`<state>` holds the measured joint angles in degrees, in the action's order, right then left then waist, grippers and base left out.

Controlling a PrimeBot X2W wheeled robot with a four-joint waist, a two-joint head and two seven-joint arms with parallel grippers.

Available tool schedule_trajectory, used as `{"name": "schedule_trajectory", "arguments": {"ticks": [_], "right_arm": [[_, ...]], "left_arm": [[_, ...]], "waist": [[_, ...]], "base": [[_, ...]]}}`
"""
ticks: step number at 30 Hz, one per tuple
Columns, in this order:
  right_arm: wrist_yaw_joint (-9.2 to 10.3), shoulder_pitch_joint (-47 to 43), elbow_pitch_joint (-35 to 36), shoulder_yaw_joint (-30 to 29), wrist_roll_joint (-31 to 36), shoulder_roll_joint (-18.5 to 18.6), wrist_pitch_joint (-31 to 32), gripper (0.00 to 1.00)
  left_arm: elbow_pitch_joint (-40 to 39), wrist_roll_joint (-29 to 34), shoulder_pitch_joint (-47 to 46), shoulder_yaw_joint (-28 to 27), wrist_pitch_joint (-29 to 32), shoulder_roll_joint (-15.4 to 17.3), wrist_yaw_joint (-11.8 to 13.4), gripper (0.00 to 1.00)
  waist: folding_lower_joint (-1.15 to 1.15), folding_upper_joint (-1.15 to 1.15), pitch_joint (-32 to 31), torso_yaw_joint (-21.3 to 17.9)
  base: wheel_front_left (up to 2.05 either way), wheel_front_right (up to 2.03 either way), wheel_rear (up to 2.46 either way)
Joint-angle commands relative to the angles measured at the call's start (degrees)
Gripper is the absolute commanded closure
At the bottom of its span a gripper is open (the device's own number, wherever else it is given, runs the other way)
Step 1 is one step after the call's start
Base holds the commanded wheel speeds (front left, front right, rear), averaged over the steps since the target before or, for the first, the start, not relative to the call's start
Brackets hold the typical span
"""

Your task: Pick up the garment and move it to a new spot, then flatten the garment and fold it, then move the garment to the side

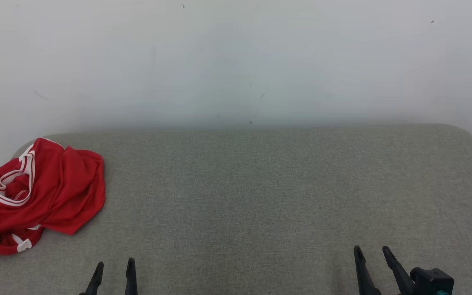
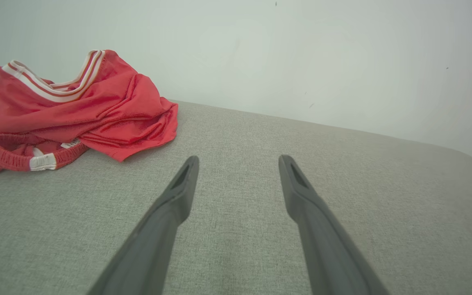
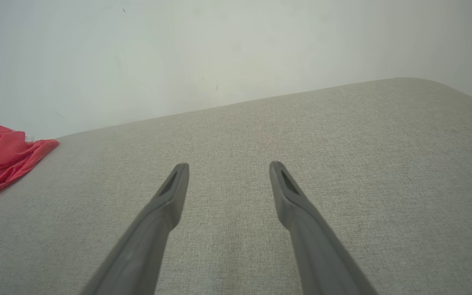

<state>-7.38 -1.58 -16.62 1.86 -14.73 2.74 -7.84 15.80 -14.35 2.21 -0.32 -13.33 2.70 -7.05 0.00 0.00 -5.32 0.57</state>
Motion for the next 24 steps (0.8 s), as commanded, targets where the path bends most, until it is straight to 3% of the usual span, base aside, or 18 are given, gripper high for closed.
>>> {"name": "schedule_trajectory", "arguments": {"ticks": [1,14,24], "right_arm": [[-0.18,-0.58,0.4,0.0,1.23,0.22,-0.37,0.0],[-0.2,-1.62,0.64,0.78,5.83,0.23,-1.04,0.0],[-0.2,-1.67,0.58,0.88,4.84,0.23,-1.0,0.0]], "left_arm": [[0.03,1.11,0.58,0.03,-0.53,0.28,0.09,0.0],[1.16,5.76,1.25,-0.69,-1.93,0.29,0.38,0.0],[1.66,4.61,1.15,-1.03,-1.91,0.3,0.3,0.0]], "waist": [[0.0,0.0,-0.12,-0.02],[0.0,0.0,-0.92,0.12],[0.0,0.0,-0.92,0.16]], "base": [[0.0,0.0,0.0],[0.0,0.0,0.0],[0.0,0.0,0.0]]}}
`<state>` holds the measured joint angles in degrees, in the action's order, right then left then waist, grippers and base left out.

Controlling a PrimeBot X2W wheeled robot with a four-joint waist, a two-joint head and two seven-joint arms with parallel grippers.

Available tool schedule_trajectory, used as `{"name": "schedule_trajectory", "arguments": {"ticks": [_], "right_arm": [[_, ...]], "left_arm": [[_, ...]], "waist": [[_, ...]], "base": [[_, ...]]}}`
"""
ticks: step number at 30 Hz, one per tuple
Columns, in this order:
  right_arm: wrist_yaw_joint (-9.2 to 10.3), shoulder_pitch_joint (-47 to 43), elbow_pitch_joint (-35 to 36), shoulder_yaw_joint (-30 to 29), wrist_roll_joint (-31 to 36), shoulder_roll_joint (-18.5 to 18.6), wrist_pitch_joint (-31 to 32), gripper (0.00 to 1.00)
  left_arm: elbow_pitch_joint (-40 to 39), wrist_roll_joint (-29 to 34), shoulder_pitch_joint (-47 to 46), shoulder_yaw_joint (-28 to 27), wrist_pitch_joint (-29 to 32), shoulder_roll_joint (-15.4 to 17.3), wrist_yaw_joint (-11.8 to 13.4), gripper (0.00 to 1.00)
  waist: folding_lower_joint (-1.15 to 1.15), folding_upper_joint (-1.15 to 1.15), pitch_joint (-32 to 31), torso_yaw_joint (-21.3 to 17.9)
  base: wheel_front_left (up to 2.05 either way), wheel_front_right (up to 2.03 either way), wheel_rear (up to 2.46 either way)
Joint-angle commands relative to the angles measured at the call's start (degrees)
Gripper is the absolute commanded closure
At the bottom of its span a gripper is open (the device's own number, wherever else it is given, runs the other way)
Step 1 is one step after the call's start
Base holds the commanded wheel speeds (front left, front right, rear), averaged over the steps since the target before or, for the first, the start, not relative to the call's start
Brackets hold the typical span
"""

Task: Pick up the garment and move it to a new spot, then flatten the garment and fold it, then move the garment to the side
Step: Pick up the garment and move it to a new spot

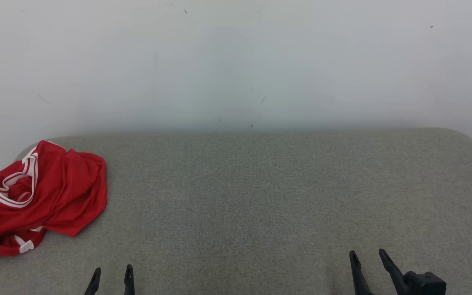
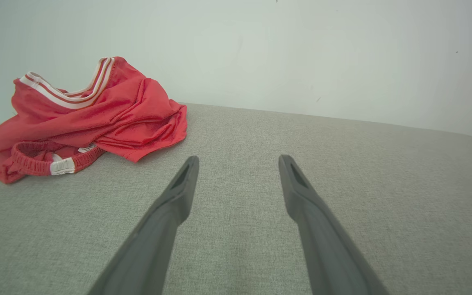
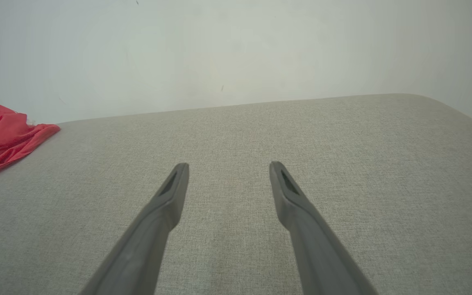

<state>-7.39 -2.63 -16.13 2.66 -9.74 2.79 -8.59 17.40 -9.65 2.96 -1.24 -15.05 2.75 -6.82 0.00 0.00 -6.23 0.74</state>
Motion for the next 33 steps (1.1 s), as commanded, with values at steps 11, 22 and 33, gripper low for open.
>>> {"name": "schedule_trajectory", "arguments": {"ticks": [11,22,33], "right_arm": [[-0.19,-0.91,0.2,-0.05,-0.84,0.16,-0.75,0.0],[-0.19,-0.29,-1.51,1.79,-2.89,0.16,-2.26,0.0],[-0.19,1.03,-4.06,3.87,-5.37,0.15,-4.36,0.0]], "left_arm": [[0.06,0.14,-0.44,0.62,-0.2,0.22,0.27,0.0],[0.28,1.36,-0.28,-0.7,-0.21,0.72,0.25,0.0],[-0.13,1.9,0.56,-1.91,-0.2,1.63,0.0,0.0]], "waist": [[0.0,0.0,0.0,3.27],[0.0,0.0,-0.37,13.52],[0.0,0.0,-0.78,23.84]], "base": [[0.0,0.0,0.0],[0.0,0.0,0.0],[0.0,0.0,0.0]]}}
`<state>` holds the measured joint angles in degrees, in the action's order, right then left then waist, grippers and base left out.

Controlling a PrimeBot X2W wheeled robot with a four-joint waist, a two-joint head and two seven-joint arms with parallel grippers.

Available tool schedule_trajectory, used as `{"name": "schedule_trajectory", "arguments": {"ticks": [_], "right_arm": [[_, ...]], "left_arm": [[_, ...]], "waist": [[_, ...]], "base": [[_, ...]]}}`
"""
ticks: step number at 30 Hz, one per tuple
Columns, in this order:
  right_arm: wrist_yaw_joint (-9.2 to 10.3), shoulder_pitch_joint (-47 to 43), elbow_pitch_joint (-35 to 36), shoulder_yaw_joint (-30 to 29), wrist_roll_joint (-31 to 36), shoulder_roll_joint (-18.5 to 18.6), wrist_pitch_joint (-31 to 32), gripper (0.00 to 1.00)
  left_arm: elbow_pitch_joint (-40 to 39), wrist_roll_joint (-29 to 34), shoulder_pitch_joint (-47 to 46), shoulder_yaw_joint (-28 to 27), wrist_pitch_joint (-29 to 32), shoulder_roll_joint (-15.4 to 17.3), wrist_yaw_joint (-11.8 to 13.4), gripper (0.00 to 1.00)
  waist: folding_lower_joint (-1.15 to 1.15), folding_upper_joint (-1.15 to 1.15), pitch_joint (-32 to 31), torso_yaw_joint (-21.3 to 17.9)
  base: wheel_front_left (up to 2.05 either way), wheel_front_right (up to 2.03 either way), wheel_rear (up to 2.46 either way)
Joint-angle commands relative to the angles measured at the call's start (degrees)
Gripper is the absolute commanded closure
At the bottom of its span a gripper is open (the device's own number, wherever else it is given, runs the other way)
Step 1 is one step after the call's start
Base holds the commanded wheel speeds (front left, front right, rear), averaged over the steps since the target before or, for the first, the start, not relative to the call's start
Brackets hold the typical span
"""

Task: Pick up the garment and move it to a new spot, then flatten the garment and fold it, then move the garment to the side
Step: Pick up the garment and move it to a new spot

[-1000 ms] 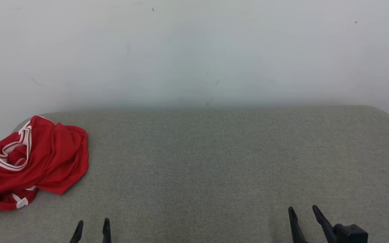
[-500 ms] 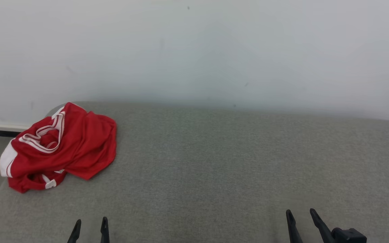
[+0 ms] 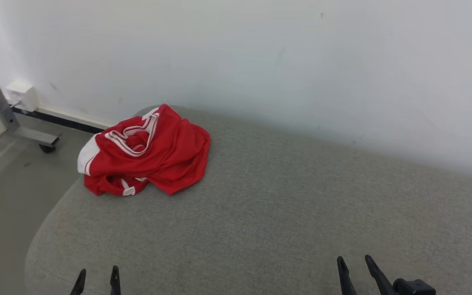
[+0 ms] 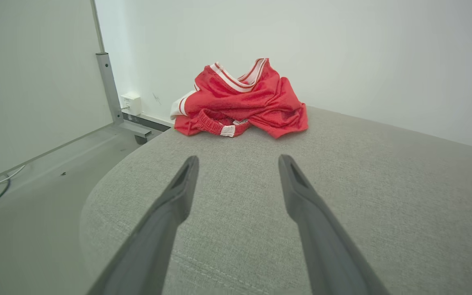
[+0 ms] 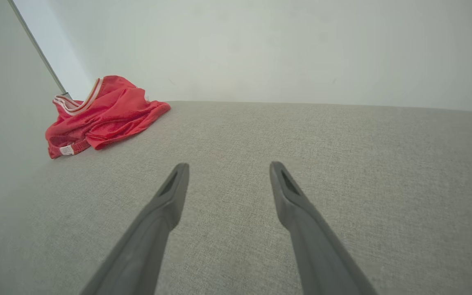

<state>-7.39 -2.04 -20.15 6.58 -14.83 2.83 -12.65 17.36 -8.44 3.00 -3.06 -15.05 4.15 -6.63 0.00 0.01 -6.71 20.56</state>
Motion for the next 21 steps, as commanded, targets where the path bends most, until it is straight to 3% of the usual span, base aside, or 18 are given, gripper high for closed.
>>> {"name": "schedule_trajectory", "arguments": {"ticks": [1,21], "right_arm": [[-0.19,0.81,-0.15,0.54,-0.42,0.09,-0.42,0.0],[-0.19,4.58,-4.04,3.94,-0.81,0.11,-1.56,0.0]], "left_arm": [[-0.38,0.55,0.67,-0.56,-0.2,0.41,-0.09,0.0],[-1.47,-0.91,0.45,-3.36,-0.2,-0.56,0.29,0.0]], "waist": [[0.0,-0.01,0.01,4.42],[0.0,-0.01,1.37,5.64]], "base": [[0.0,0.0,0.0],[0.0,0.0,0.0]]}}
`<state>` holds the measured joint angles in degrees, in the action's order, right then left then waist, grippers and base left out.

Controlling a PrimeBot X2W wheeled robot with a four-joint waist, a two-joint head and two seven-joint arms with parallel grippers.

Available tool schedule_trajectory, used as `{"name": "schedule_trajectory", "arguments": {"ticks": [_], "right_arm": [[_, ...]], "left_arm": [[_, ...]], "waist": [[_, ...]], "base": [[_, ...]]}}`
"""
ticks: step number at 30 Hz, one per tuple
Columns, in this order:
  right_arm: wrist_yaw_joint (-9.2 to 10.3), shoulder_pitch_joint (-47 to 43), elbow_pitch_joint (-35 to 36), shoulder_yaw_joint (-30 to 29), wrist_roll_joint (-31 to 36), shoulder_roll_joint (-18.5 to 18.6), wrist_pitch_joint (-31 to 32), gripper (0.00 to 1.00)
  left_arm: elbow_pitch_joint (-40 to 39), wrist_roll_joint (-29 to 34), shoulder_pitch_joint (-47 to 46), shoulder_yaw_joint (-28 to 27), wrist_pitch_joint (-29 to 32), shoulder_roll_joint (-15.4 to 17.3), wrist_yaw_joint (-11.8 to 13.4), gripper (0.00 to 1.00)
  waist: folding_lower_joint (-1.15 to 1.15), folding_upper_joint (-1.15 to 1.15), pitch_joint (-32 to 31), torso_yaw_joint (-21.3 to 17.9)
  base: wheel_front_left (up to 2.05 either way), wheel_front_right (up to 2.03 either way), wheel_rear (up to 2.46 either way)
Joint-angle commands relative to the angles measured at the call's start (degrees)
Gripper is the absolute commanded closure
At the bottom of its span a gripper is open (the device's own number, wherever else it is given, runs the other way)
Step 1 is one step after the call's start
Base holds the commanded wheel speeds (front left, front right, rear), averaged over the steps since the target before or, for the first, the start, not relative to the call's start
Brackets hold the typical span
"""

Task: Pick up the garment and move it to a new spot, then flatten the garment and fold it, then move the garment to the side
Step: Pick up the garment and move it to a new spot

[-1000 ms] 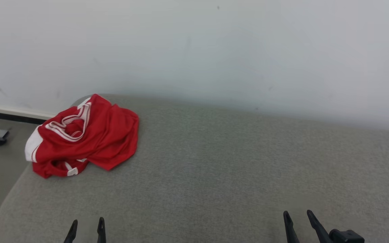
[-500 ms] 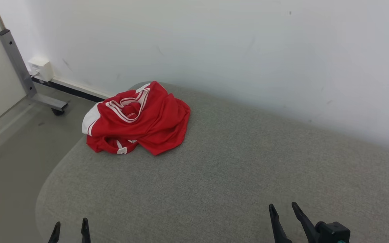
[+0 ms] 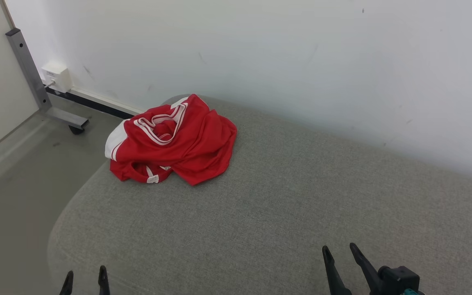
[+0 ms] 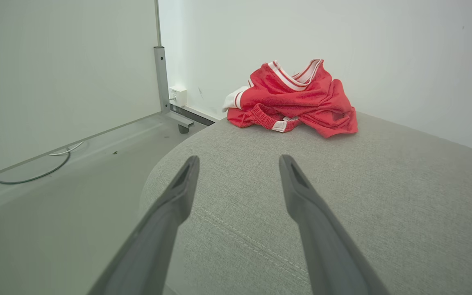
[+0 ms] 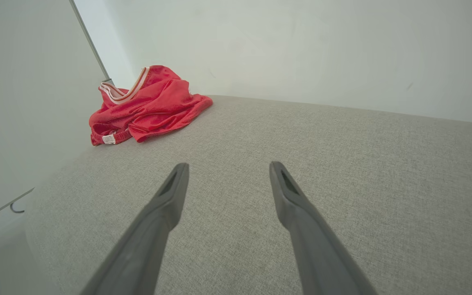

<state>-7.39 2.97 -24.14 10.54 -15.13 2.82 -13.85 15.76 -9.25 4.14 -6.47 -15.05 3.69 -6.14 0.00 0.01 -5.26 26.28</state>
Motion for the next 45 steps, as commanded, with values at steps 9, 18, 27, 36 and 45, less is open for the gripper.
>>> {"name": "schedule_trajectory", "arguments": {"ticks": [9,18,27,36,45], "right_arm": [[-0.18,-2.44,1.95,-0.87,1.67,0.14,1.0,0.0],[-0.13,0.13,12.34,-1.77,7.03,2.22,7.53,0.0],[-0.13,0.54,26.86,-2.4,9.91,5.49,14.85,0.0],[-0.13,-0.59,34.25,-4.04,10.73,5.28,16.69,0.0],[-0.13,-1.19,35.81,-4.68,10.04,4.85,16.67,0.0]], "left_arm": [[6.86,-2.76,-9.46,1.55,0.66,2.2,-0.86,0.0],[14.64,-8.96,-26.55,0.05,6.91,5.06,-1.29,0.0],[21.05,-16.38,-44.86,0.69,14.93,10.41,-1.34,0.0],[26.68,-20.18,-54.41,0.57,24.95,15.45,-0.79,0.0],[29.67,-18.43,-55.3,1.14,26.59,17.08,3.28,0.0]], "waist": [[0.0,-0.01,1.0,-2.71],[0.0,-0.01,13.16,-10.86],[0.0,-0.01,27.42,-18.54],[0.0,-0.01,34.53,-22.33],[0.0,-0.01,35.7,-24.36]], "base": [[0.0,0.0,0.0],[0.0,0.0,0.0],[0.0,0.0,0.0],[0.0,0.0,0.0],[0.0,0.0,0.0]]}}
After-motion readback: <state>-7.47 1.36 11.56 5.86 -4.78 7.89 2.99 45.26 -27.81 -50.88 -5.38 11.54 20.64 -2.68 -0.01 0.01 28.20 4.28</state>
